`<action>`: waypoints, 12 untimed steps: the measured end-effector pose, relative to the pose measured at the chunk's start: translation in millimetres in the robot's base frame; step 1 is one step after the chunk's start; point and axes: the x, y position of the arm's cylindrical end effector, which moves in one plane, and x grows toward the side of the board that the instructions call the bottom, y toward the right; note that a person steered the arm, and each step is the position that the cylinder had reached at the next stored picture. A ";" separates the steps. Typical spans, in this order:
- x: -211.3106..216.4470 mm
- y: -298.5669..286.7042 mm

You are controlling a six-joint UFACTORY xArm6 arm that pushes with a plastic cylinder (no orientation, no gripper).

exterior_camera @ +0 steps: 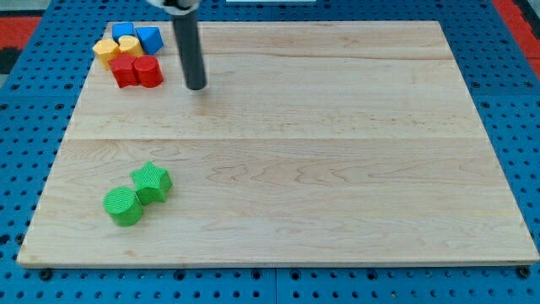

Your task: Push the green star into a group of objects

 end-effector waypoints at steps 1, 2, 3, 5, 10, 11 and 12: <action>-20.7 -29.8; -7.6 -6.7; 80.9 98.6; 208.7 66.0; 151.9 -94.4; 99.9 -106.8; 48.6 -106.8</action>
